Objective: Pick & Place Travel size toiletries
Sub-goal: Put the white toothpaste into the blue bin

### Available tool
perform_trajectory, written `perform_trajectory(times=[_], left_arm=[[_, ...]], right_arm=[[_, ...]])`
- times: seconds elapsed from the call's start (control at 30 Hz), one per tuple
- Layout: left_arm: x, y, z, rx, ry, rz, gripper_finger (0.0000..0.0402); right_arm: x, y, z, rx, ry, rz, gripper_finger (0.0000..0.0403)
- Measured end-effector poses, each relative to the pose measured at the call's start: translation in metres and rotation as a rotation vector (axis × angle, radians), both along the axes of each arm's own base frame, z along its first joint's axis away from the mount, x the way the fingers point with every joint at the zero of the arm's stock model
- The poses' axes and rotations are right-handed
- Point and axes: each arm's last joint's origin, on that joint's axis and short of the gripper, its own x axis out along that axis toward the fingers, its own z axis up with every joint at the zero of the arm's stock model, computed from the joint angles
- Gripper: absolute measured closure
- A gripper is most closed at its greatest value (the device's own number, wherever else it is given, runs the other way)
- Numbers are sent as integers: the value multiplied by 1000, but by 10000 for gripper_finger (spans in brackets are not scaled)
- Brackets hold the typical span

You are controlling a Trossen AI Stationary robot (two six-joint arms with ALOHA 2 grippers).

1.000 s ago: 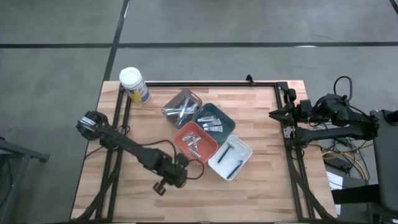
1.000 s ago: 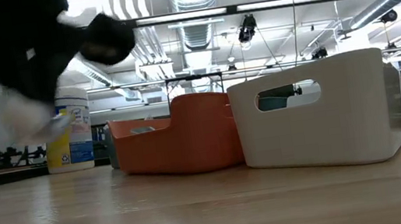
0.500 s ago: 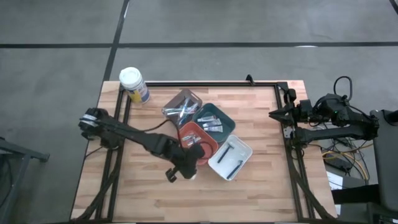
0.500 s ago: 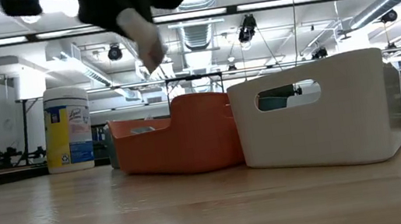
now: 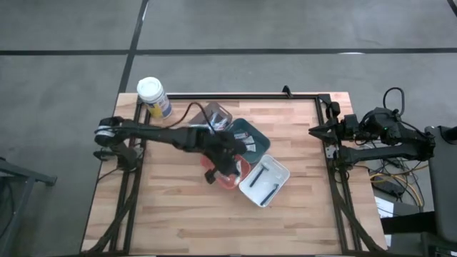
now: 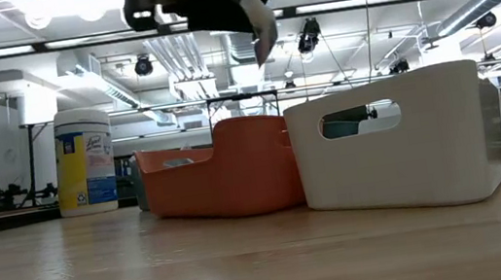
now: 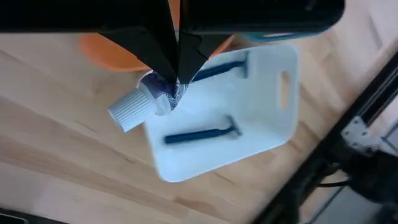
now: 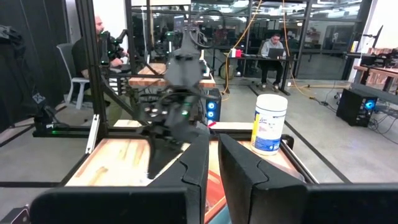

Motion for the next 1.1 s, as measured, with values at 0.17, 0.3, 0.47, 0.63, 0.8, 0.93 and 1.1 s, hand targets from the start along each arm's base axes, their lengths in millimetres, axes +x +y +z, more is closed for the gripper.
perform_trajectory(times=[0.17, 0.3, 0.47, 0.63, 0.8, 0.93, 1.1], left_arm=[[4, 27, 5, -42, -58, 32, 392], [8, 43, 8, -46, -111, 72, 392], [10, 51, 3, -60, -100, 83, 392], [5, 50, -3, -83, -26, 51, 392], [4, 52, -5, -82, -8, 56, 392], [8, 55, -8, -66, -29, 53, 392], [20, 63, -15, -60, -94, 69, 392]], right_arm=[[0, 0, 0, 0, 0, 0, 369], [0, 0, 0, -1, 0, 0, 369], [0, 0, 0, 0, 0, 0, 369], [0, 0, 0, 0, 0, 0, 369], [0, 0, 0, 0, 0, 0, 369], [0, 0, 0, 0, 0, 0, 369], [0, 0, 0, 0, 0, 0, 369]])
